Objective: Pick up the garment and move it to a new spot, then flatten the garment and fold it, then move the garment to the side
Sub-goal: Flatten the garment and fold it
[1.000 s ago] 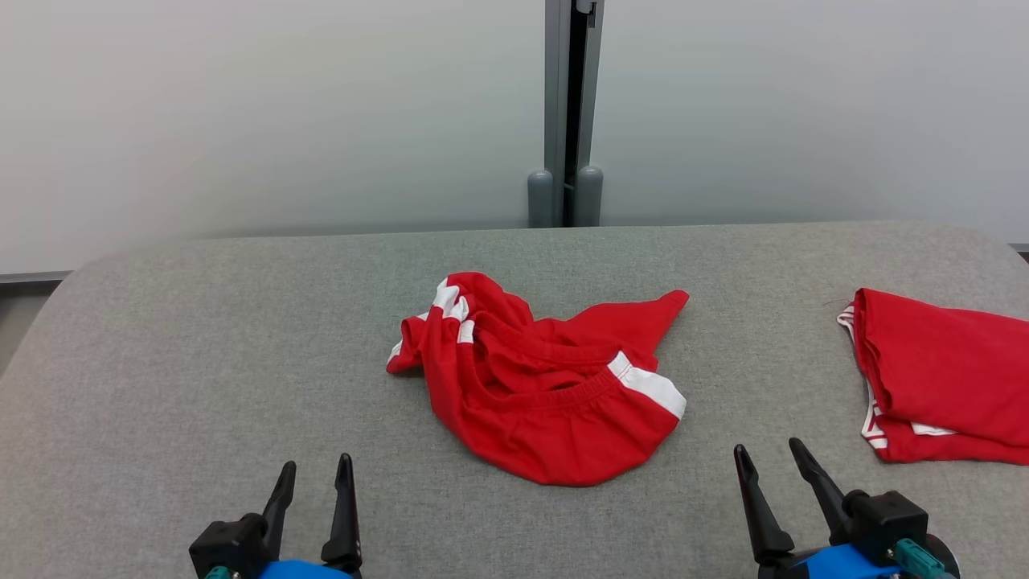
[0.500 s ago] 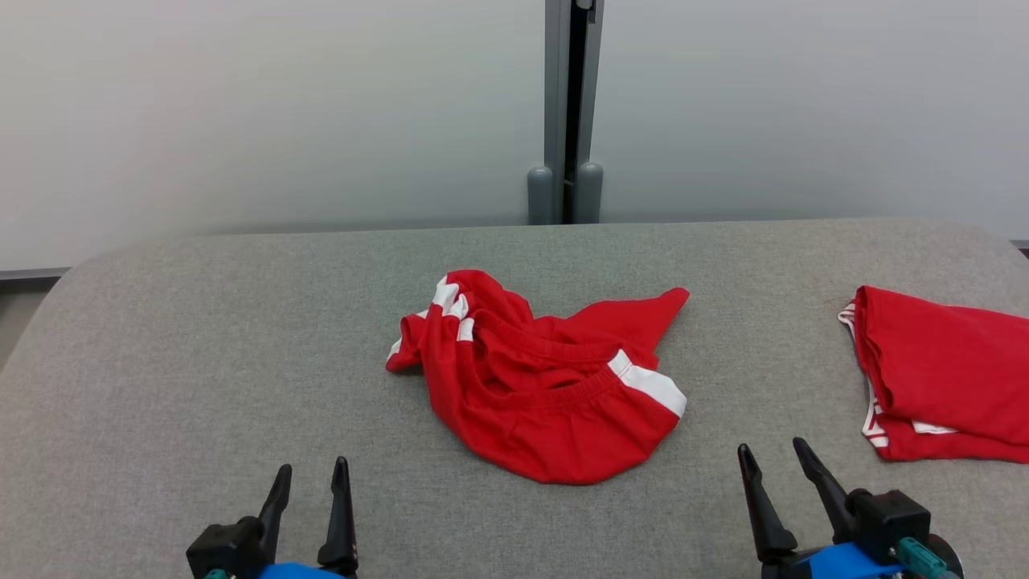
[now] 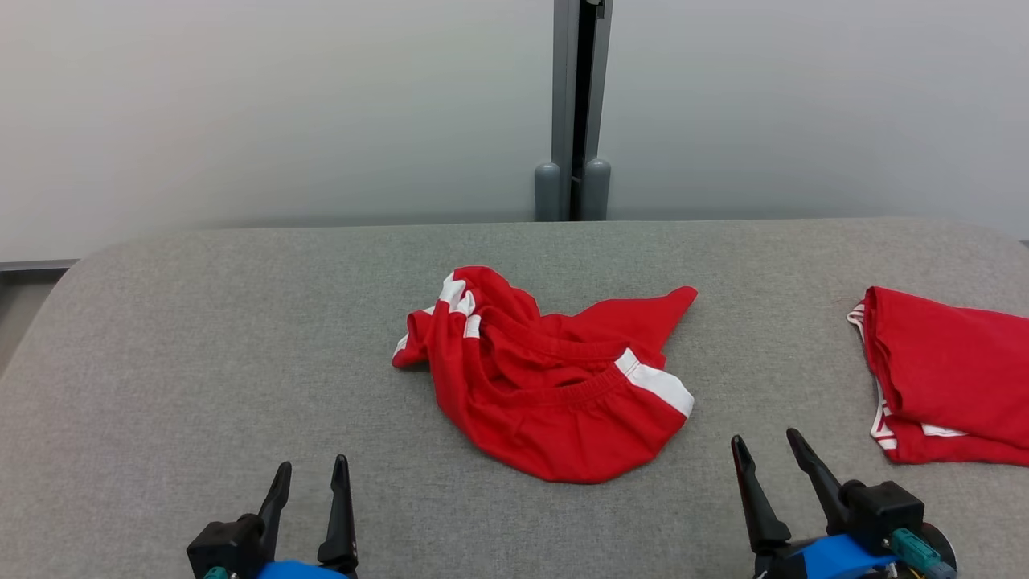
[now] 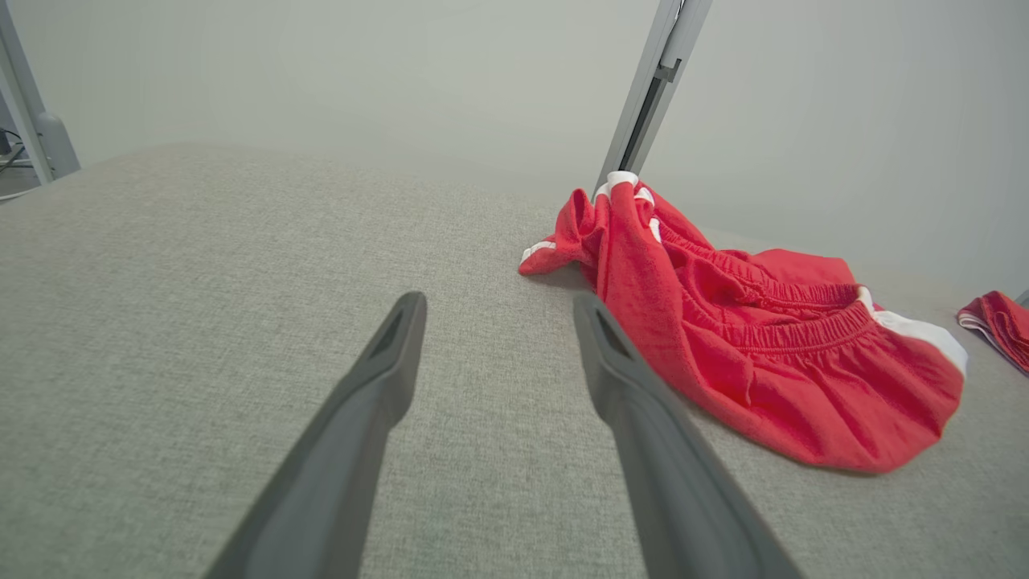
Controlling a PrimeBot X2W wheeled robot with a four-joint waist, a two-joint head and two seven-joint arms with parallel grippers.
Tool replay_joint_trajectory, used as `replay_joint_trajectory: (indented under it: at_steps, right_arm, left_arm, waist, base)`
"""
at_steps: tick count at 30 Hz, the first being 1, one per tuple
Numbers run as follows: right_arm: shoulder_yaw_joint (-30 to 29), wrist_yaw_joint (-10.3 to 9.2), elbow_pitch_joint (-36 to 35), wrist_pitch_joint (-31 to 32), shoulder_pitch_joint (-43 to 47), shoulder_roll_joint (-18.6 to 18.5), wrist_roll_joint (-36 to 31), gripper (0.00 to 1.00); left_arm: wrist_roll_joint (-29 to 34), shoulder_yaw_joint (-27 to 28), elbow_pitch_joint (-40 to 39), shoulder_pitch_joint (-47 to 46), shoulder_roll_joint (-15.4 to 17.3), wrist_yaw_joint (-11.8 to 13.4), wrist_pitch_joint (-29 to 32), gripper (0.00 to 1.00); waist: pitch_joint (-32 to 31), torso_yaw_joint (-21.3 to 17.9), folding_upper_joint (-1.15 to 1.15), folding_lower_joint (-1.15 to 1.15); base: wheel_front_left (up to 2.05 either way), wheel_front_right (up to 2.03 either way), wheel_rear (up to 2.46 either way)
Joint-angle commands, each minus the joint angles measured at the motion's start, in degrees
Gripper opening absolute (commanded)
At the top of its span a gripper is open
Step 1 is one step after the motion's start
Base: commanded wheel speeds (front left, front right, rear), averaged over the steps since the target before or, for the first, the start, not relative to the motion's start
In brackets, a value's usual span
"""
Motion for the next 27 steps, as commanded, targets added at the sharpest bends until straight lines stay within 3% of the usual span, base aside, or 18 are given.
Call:
replay_joint_trajectory:
  at_steps: [1, 11, 18, 27]
  right_arm:
    - [0.6, 0.01, 0.0, -0.3, -1.5, -0.1, -0.1, 1.0]
    - [6.7, 0.01, 5.0, 3.2, -13.7, -0.1, 1.7, 1.0]
    - [11.1, 0.01, 15.8, 7.8, -26.1, -0.1, 3.1, 1.0]
    - [13.2, 0.01, 29.5, 9.5, -37.3, -0.1, 4.0, 1.0]
  left_arm:
    - [0.3, 0.0, -0.3, -0.8, 0.2, 0.0, -0.3, 1.0]
    - [0.9, -0.2, -2.9, -2.4, 0.6, 0.3, -0.2, 1.0]
    - [1.5, -0.7, -4.7, -4.4, 0.4, 0.3, -0.1, 1.0]
    - [1.6, -1.3, -4.6, -5.6, -0.8, 0.0, -0.2, 1.0]
  waist:
    - [0.2, 0.4, 0.0, 0.0]
    - [3.2, 5.4, 0.0, 0.0]
    - [7.0, 11.0, 0.0, 0.0]
    - [11.6, 17.5, 0.0, 0.0]
  base:
    - [0.0, 0.0, 0.0]
    - [0.0, 0.0, 0.0]
    - [0.0, 0.0, 0.0]
    - [0.0, 0.0, 0.0]
